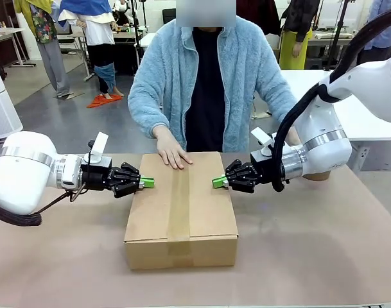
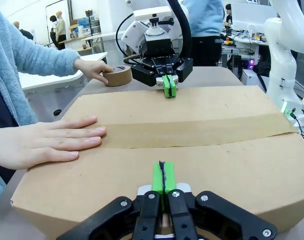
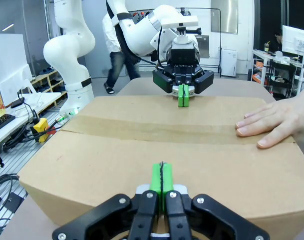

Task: Wrap the clocks to prevent damage.
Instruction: After the human seals the box with tape, release both hands from the side flaps of the Package Box.

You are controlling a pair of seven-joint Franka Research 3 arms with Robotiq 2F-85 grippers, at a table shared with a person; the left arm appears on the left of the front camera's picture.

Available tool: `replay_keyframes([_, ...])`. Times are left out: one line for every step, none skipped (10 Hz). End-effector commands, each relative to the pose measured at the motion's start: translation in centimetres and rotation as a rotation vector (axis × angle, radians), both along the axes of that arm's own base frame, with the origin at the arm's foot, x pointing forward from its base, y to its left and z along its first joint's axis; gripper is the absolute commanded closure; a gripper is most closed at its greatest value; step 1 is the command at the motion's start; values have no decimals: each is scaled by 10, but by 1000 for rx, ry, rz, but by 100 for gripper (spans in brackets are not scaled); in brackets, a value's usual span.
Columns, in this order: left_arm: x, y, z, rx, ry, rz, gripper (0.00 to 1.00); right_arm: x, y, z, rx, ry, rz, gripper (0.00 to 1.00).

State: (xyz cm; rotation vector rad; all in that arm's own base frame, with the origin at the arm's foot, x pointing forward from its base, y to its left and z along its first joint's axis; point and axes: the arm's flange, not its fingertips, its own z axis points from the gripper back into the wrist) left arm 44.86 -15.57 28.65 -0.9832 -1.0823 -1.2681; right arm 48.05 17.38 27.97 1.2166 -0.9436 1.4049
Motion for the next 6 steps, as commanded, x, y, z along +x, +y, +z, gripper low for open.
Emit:
replay_keyframes([-1, 0, -4, 9, -3, 2, 100, -1, 1, -3, -8, -13, -4, 99])
replay_keyframes([-1, 0, -4, 9, -3, 2, 100, -1, 1, -3, -8, -13, -4, 99])
replay_keyframes([-1, 0, -4, 9, -3, 2, 100, -1, 1, -3, -8, -13, -4, 99])
replay_keyframes([-1, 0, -4, 9, -3, 2, 100, -1, 1, -3, -8, -13, -4, 99])
replay_keyframes([-1, 0, -4, 9, -3, 2, 100, -1, 1, -3, -8, -13, -4, 99])
replay_keyframes([-1, 0, -4, 9, -3, 2, 100, -1, 1, -3, -8, -13, -4, 99])
